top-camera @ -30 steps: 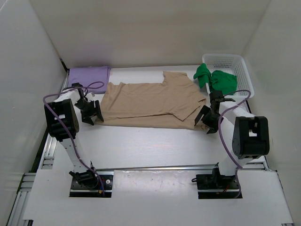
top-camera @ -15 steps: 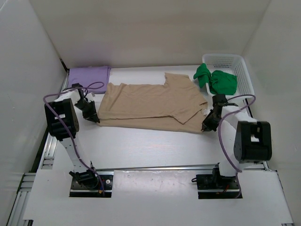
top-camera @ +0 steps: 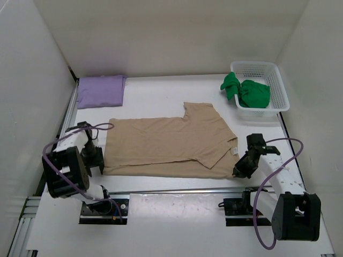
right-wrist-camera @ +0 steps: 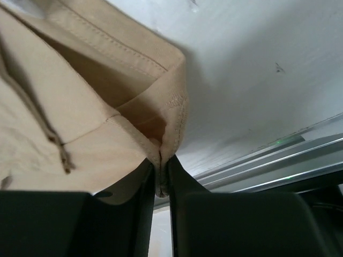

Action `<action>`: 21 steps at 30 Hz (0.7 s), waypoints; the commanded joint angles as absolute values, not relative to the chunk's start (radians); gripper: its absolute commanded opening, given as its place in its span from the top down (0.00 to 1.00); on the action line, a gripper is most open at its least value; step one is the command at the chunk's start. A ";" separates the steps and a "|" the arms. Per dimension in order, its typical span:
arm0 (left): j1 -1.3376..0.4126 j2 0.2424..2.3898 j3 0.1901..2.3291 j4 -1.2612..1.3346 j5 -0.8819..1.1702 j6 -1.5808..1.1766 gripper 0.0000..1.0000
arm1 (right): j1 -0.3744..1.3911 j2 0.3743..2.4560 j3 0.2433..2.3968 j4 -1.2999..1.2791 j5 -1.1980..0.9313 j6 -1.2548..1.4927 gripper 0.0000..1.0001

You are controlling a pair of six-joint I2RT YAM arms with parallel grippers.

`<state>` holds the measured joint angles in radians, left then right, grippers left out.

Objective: Fold and stack the t-shirts
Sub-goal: Fold the flattened tshirt in 1/3 of the way

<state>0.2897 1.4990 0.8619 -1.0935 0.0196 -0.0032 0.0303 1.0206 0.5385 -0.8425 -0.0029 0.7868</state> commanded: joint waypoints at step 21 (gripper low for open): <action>-0.753 1.334 0.723 -0.681 -0.298 0.000 0.08 | 0.029 1.012 0.457 -0.802 -0.003 0.795 0.82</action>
